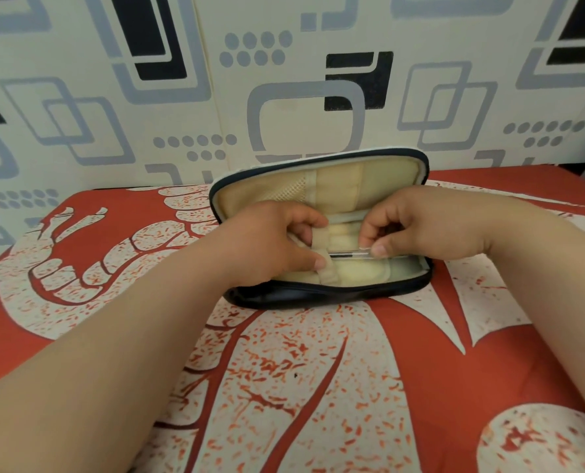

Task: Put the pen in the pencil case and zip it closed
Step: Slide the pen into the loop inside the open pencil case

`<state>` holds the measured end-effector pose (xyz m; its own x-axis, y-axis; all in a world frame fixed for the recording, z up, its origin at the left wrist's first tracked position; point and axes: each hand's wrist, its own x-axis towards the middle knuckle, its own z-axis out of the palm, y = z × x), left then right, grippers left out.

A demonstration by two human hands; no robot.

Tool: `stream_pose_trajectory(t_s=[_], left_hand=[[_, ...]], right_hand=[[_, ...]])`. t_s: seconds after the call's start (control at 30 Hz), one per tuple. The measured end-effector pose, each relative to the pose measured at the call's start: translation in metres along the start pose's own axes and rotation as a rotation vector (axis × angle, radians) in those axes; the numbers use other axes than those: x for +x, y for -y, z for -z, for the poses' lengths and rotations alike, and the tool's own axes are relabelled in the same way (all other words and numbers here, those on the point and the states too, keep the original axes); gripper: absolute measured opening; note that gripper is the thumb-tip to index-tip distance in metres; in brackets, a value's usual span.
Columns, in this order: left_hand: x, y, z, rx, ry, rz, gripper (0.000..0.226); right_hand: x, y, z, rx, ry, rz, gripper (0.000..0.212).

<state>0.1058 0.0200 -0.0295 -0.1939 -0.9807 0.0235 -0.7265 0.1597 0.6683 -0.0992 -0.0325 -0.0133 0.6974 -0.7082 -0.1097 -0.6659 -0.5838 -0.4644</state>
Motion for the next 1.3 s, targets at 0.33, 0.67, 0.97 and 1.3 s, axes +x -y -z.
stream_pose_trajectory(t_s=[0.33, 0.67, 0.97, 1.3], left_hand=[[0.007, 0.013, 0.006, 0.016, -0.118, -0.087, 0.021], [0.012, 0.011, -0.008, 0.162, -0.058, -0.074, 0.029], [0.014, 0.012, -0.011, 0.184, -0.066, -0.087, 0.031], [0.011, 0.01, -0.011, 0.179, -0.069, -0.093, 0.031]], right_hand=[[0.002, 0.007, -0.006, -0.124, -0.105, -0.004, 0.015], [0.009, 0.012, -0.017, -0.161, -0.265, 0.005, 0.011], [0.017, 0.018, -0.024, -0.132, -0.339, -0.013, 0.008], [0.025, 0.026, -0.032, -0.033, -0.291, -0.011, 0.004]])
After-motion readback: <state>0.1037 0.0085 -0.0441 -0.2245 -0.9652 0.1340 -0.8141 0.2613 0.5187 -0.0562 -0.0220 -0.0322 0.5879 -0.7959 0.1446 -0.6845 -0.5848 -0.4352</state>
